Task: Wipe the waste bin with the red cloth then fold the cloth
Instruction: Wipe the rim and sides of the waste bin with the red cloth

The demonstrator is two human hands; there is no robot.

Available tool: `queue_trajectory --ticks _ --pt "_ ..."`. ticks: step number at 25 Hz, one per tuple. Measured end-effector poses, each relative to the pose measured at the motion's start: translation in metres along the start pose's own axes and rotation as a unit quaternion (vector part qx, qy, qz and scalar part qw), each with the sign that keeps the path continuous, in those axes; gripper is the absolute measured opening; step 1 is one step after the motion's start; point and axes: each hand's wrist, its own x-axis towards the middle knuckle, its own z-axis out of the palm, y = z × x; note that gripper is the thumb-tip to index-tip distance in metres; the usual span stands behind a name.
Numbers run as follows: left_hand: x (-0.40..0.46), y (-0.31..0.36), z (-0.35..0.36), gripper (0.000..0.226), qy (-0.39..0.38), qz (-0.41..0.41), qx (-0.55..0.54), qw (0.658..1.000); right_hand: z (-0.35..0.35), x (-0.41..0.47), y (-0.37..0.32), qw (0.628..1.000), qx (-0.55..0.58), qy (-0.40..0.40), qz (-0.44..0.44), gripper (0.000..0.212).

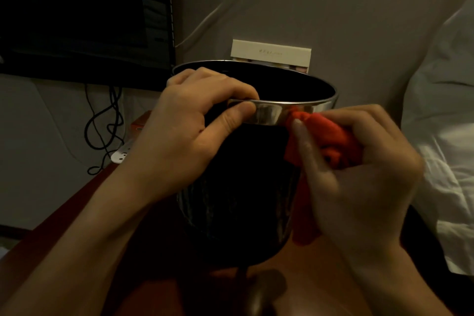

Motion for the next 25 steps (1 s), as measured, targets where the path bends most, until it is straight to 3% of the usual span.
queue_trajectory --ticks 5,9,14,18,22,25 --pt "-0.001 -0.002 0.0 0.015 0.002 0.005 0.002 1.0 0.014 -0.013 -0.006 1.0 0.009 -0.009 -0.008 0.014" --pt "0.0 -0.001 0.001 0.014 0.003 0.004 0.0 1.0 0.0 0.001 0.003 0.998 -0.017 0.042 0.031 0.017" --pt "-0.001 -0.003 0.001 0.015 0.0 0.005 0.004 1.0 0.022 -0.023 -0.012 0.999 0.002 -0.038 -0.035 0.013" --pt "0.0 -0.003 0.0 0.014 0.004 0.005 0.0 1.0 0.004 -0.005 0.003 1.0 -0.021 0.021 -0.009 0.017" --pt "-0.001 -0.004 0.002 0.012 0.007 0.009 0.0 1.0 0.014 -0.023 -0.004 0.999 -0.003 -0.044 -0.018 0.014" --pt "0.001 -0.003 0.002 0.013 0.01 0.009 -0.003 1.0 0.0 -0.007 0.008 1.0 -0.008 -0.006 0.006 0.015"
